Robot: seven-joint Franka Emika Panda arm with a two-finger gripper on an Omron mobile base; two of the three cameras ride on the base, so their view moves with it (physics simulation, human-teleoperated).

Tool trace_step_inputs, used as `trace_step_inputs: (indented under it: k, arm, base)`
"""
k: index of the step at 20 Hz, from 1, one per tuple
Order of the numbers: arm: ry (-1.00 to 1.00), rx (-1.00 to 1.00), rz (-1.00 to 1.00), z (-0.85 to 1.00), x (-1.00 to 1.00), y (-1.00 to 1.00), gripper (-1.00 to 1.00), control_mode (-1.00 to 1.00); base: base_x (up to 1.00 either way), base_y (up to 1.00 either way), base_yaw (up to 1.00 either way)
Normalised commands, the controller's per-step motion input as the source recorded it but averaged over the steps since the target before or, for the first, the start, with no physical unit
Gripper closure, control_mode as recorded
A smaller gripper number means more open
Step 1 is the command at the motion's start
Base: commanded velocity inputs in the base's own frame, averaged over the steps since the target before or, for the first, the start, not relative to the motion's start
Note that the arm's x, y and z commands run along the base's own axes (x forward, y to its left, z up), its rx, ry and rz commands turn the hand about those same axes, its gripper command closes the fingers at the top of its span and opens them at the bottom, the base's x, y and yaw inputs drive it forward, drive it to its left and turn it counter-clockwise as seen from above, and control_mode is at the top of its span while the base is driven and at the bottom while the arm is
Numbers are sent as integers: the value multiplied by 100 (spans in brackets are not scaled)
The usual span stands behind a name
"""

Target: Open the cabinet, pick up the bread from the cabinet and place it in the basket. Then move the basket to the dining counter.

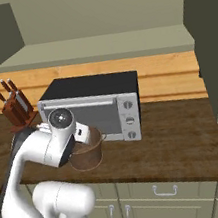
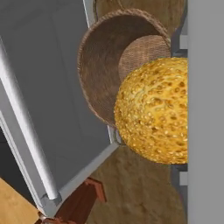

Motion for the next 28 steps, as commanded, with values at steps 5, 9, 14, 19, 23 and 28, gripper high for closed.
trace_step_inputs:
  k: [5, 9, 14, 19, 23, 28]
  arm:
    - [11, 0, -2, -41, 64, -2, 100, -100]
    - [12, -2, -1, -62, 33, -12, 100, -100]
    - [12, -3, 0, -36, 54, -5, 100, -100]
    - [9, -5, 0, -12, 52, 0, 100, -100]
    - [11, -8, 0, -20, 34, 0, 100, -100]
    - [8, -9, 0, -32, 3, 0, 100, -100]
  base:
    - [0, 0, 0]
    - [0, 0, 0]
    - [0, 0, 0]
    - [0, 0, 0]
    - [0, 0, 0]
    - [0, 0, 0]
